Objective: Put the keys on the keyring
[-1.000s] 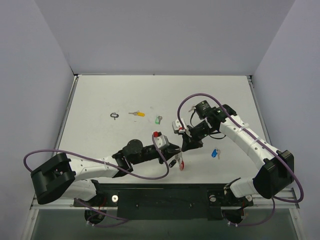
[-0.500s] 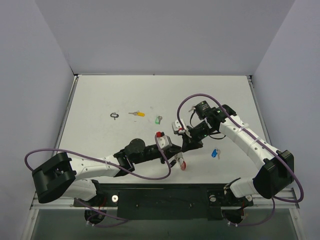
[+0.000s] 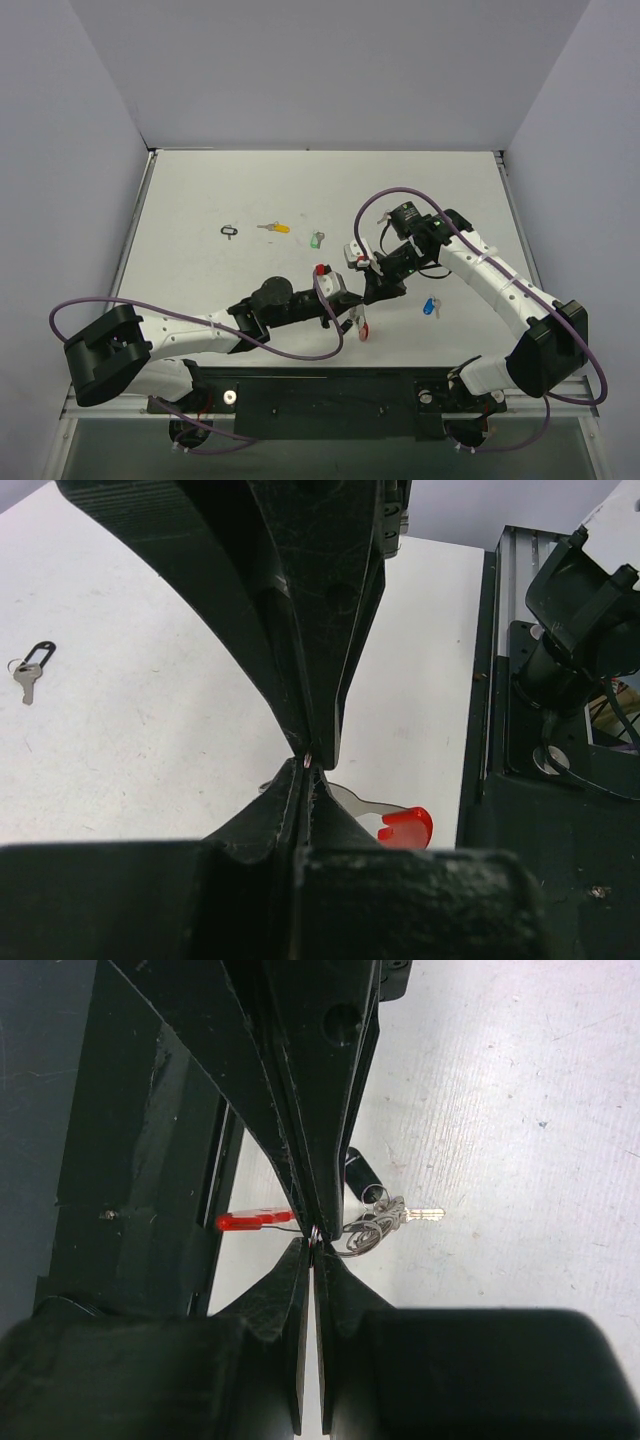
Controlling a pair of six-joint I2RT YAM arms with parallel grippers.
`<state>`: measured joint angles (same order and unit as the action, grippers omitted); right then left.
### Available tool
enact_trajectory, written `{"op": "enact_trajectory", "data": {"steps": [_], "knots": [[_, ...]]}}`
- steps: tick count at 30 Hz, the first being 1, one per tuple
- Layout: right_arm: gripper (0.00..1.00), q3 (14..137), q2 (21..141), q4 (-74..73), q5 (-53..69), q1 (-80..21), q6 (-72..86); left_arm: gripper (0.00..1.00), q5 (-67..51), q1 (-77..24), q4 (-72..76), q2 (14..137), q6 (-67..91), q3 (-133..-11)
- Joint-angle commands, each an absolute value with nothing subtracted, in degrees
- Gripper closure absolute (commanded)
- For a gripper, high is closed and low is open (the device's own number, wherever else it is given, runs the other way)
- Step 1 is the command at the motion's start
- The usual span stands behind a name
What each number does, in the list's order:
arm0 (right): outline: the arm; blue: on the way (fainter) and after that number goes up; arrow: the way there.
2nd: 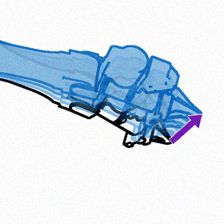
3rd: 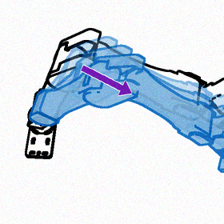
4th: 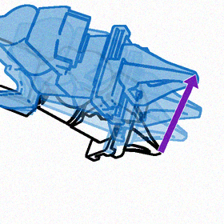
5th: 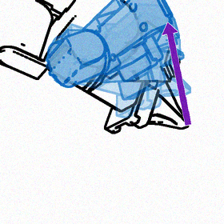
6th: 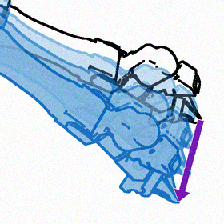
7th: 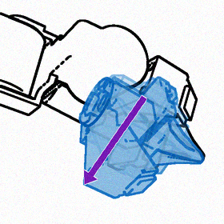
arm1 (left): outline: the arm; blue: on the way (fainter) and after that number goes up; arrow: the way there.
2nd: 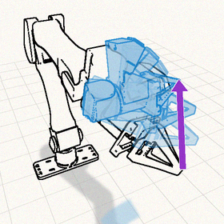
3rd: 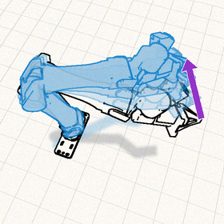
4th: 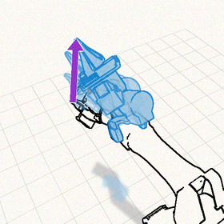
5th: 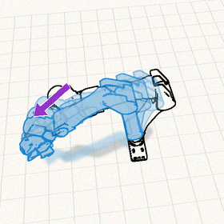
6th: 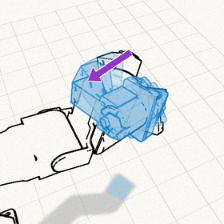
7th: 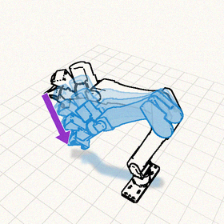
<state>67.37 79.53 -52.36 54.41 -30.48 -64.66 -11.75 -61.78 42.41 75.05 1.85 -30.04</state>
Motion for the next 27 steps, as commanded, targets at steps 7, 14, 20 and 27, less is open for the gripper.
{"op": "enact_trajectory", "data": {"steps": [7, 14, 20, 27], "knots": [[0.72, 67.2, 79.7, -54.4, 58.7, -30.4, -65.2, 1.00, -6.2, -61.7, 56.0, 71.7, 6.7, -25.4], [0.62, 66.9, 79.0, -54.1, 62.8, -29.2, -65.2, 1.00, -2.5, -61.7, 77.4, 73.5, 15.8, -17.8], [0.62, 65.7, 79.1, -51.9, 64.8, -29.3, -63.8, 1.00, -4.3, -61.8, 85.1, 77.3, 18.2, -17.8], [0.62, 65.3, 78.3, -50.0, 65.9, -29.3, -61.6, 1.00, -5.2, -61.8, 84.8, 77.7, 18.8, -18.5]]}}
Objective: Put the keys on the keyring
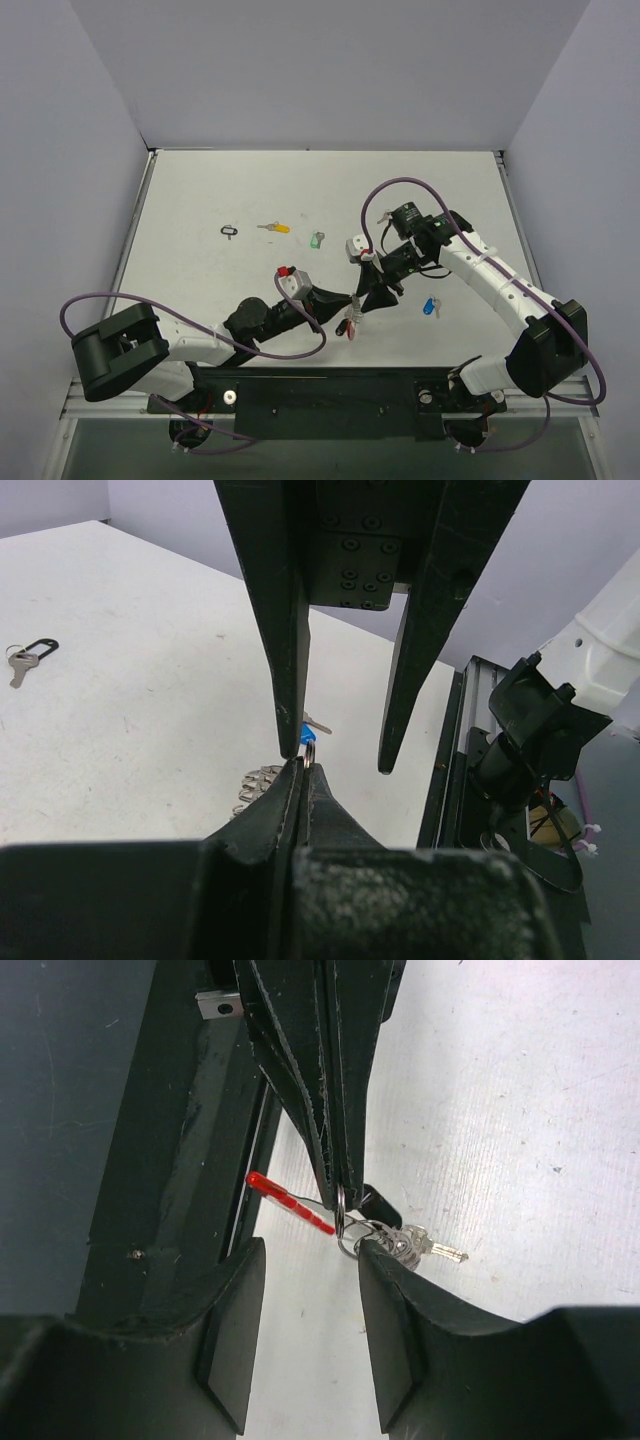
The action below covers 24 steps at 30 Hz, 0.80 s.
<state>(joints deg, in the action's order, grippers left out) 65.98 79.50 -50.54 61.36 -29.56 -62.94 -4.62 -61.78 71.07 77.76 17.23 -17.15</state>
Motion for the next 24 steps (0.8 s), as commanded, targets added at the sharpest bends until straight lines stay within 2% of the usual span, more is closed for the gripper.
{"op": "enact_trajectory", "data": {"steps": [1, 6, 9, 17, 22, 23, 24], "knots": [[0.62, 65.1, 78.5, -49.7, 66.0, -29.4, -61.3, 1.00, -5.2, -61.8, 84.8, 78.0, 18.9, -18.5], [0.67, 64.9, 78.7, -48.6, 66.7, -30.1, -59.8, 1.00, -5.2, -61.8, 84.8, 78.1, 19.0, -19.0], [0.79, 64.9, 79.0, -48.1, 66.7, -30.5, -59.1, 1.00, -5.1, -61.8, 84.9, 78.3, 18.9, -19.2], [1.00, 64.9, 79.5, -46.4, 65.4, -31.1, -57.0, 1.00, -4.8, -61.8, 85.3, 78.4, 19.2, -19.0], [1.00, 66.4, 80.0, -45.4, 59.4, -31.8, -51.3, 1.00, -4.7, -61.4, 83.8, 77.2, 19.4, -18.1], [1.00, 66.8, 80.0, -45.7, 58.4, -31.9, -49.7, 0.95, -4.8, -61.2, 82.5, 76.6, 19.7, -17.9], [1.00, 67.8, 80.2, -46.1, 55.8, -31.9, -49.1, 0.75, -5.4, -60.4, 79.9, 74.8, 20.1, -17.3]]}}
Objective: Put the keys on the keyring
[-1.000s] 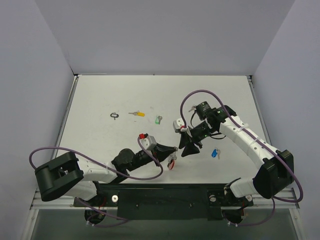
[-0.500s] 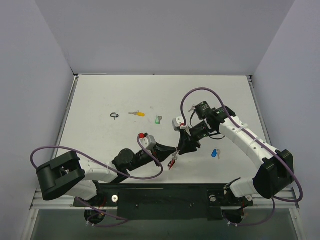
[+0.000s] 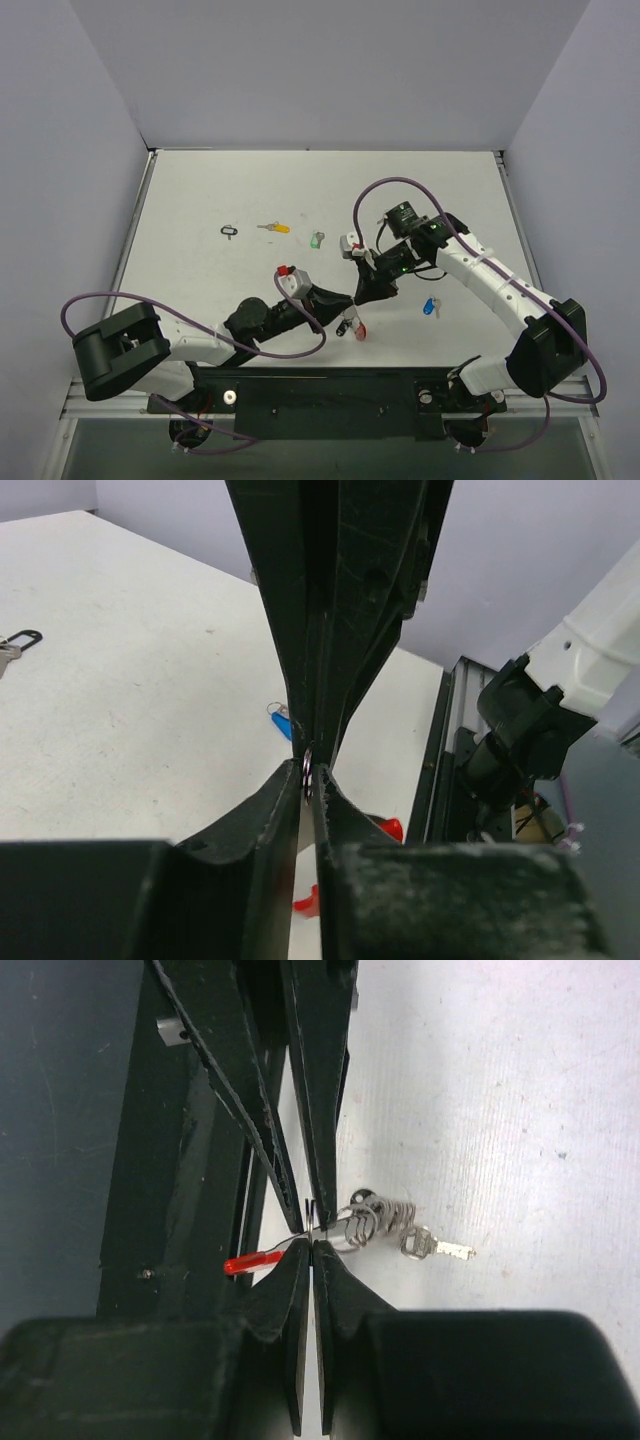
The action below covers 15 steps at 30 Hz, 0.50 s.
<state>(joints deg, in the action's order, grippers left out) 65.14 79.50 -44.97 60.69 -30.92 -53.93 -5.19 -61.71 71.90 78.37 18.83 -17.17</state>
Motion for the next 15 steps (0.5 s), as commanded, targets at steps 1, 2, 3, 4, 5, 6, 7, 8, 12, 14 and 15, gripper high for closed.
{"op": "enact_trajectory", "data": {"steps": [1, 2, 3, 4, 5, 6, 7, 8, 12, 14, 15], "knots": [[1.00, 69.0, 80.3, -47.4, 54.8, -31.9, -49.3, 0.67, -5.9, -59.9, 77.8, 73.8, 20.6, -17.0], [1.00, 69.8, 80.7, -48.9, 52.5, -32.1, -49.9, 0.53, -7.5, -58.7, 72.9, 70.7, 20.7, -16.5], [1.00, 71.2, 80.9, -52.6, 51.5, -32.1, -52.7, 0.47, -8.3, -58.2, 70.0, 68.9, 20.3, -16.3], [1.00, 72.2, 81.5, -54.0, 49.4, -32.2, -54.0, 0.44, -9.2, -57.5, 62.0, 64.7, 19.8, -16.4], [1.00, 73.7, 82.0, -57.0, 48.3, -32.4, -55.4, 0.41, -9.5, -57.3, 57.7, 62.8, 17.5, -17.2], [1.00, 74.5, 82.7, -58.4, 46.6, -32.6, -56.3, 0.41, -9.8, -57.3, 48.0, 58.8, 13.8, -18.1], [1.00, 75.8, 83.5, -60.7, 45.5, -33.0, -57.3, 0.40, -10.3, -57.3, 43.8, 57.1, 12.2, -19.7], [1.00, 76.2, 83.9, -61.3, 44.0, -33.2, -57.3, 0.40, -10.8, -57.5, 36.8, 54.9, 9.0, -20.2], [1.00, 79.4, 87.6, -66.3, 38.9, -35.3, -57.4, 0.41, -11.3, -57.8, 28.1, 53.9, 2.0, -23.2], [1.00, 80.8, 89.5, -67.8, 37.8, -36.2, -57.4, 0.44, -10.7, -58.2, 27.3, 55.6, 0.4, -25.0], [1.00, 81.4, 90.1, -68.1, 37.9, -36.3, -57.3, 0.46, -10.5, -58.5, 27.6, 57.5, 0.3, -26.4]]}}
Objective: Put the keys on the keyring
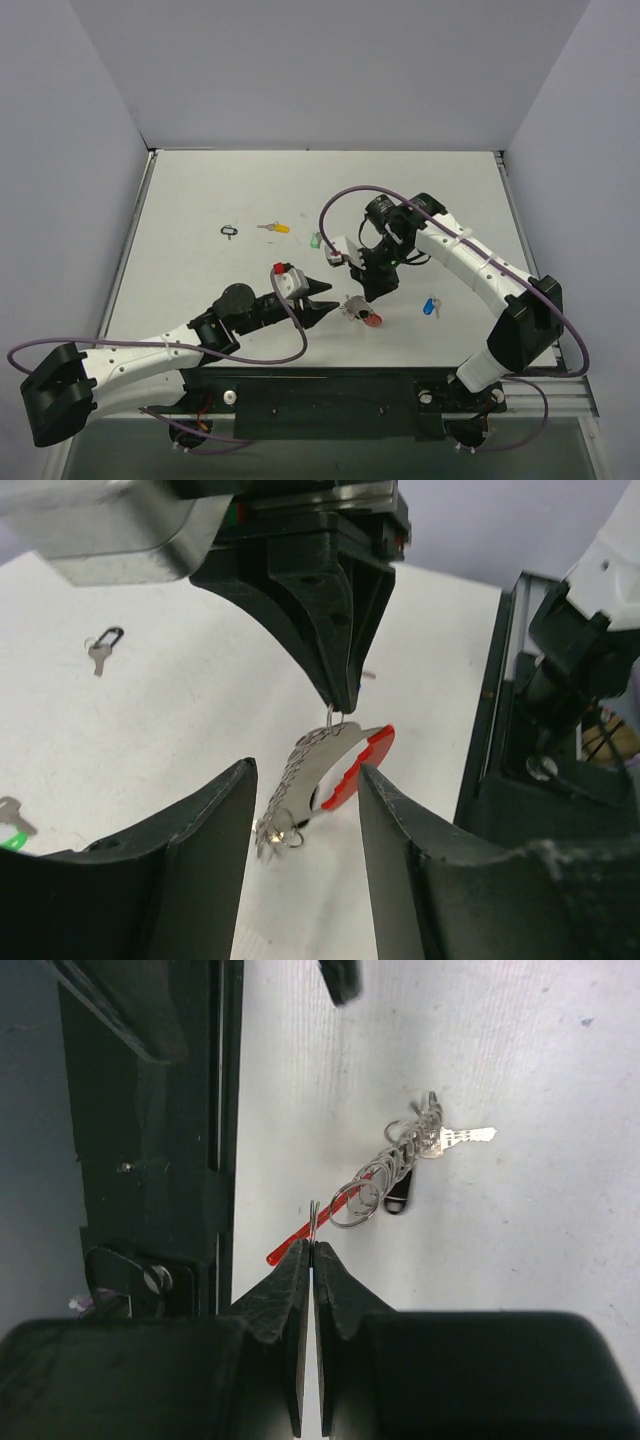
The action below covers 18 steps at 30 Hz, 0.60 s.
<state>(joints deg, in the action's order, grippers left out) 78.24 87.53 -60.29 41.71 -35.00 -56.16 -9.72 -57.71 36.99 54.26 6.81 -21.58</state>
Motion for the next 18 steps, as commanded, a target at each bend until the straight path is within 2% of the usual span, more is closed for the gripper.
{"op": "enact_trajectory", "data": {"steps": [1, 5, 12, 18], "knots": [[1.00, 81.5, 90.3, -68.2, 38.1, -36.2, -57.3, 0.47, -10.4, -58.9, 27.9, 58.3, -2.0, -26.9], [1.00, 81.6, 90.7, -68.1, 38.1, -36.3, -56.9, 0.51, -9.8, -60.0, 31.5, 64.8, -3.8, -29.8], [1.00, 81.5, 91.3, -67.9, 38.4, -36.4, -57.0, 0.51, -9.1, -62.2, 40.9, 72.4, -3.7, -31.3], [1.00, 81.3, 91.3, -67.9, 38.5, -36.4, -57.2, 0.59, -8.7, -63.0, 43.4, 75.0, -3.2, -32.5]]}}
